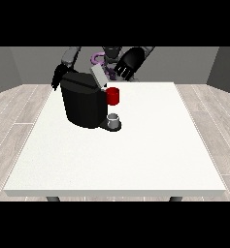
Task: Insert the coffee pod into the coffee machine and close the lid
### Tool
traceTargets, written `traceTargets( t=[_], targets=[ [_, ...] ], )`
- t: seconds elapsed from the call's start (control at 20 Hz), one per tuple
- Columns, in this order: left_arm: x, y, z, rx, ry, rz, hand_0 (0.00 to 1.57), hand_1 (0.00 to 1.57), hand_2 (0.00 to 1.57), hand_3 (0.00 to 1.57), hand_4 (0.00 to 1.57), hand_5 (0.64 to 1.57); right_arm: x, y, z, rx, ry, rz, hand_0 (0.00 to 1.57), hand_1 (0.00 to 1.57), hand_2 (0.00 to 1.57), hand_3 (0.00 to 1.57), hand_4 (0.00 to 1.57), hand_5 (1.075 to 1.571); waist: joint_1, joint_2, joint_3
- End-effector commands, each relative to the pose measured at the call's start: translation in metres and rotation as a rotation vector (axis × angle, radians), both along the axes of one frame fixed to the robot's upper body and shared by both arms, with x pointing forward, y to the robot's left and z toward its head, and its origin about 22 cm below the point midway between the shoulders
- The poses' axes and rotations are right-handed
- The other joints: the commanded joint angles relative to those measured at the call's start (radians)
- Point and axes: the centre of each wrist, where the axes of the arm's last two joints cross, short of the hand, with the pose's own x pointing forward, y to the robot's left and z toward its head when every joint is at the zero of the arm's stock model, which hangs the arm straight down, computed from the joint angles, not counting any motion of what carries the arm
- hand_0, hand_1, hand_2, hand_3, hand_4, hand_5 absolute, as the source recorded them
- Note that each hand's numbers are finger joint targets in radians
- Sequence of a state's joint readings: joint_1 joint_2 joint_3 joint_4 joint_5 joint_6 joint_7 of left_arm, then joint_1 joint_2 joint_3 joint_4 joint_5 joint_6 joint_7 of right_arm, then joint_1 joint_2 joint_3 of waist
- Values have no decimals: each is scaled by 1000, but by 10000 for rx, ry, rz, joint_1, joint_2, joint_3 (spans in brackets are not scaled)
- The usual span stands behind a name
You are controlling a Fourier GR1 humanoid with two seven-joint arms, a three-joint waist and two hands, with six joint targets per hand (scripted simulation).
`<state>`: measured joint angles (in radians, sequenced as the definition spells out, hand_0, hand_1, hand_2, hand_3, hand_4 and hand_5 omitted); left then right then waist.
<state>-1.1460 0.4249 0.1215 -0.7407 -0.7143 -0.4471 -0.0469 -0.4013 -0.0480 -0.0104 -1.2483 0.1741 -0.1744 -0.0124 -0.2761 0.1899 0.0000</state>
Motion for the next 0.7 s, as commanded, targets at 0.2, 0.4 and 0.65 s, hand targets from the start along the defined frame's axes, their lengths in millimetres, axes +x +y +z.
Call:
traceTargets(
  t=[0.2, 0.4, 0.65],
  targets=[
    [3, -13, 44, -167, -683, 182, 1258, 1258, 1299, 1245, 494, 1571, 18, 3, 29, -23, -566, -18, 0, 0, 0, 0, 0, 1571, -244, 977, 4],
    [3, -5, 30, 88, -665, 149, 1188, 1188, 1266, 1227, 471, 1571, 16, -17, 27, 119, -854, -240, 0, 0, 0, 0, 118, 1571, -284, 1165, 5],
    [4, 12, 25, -24, -523, 19, 1248, 1248, 1286, 1244, 445, 1571, 9, 7, 24, 15, -583, -279, 0, 0, 0, 0, 0, 1571, -240, 1191, -1]
  ],
)
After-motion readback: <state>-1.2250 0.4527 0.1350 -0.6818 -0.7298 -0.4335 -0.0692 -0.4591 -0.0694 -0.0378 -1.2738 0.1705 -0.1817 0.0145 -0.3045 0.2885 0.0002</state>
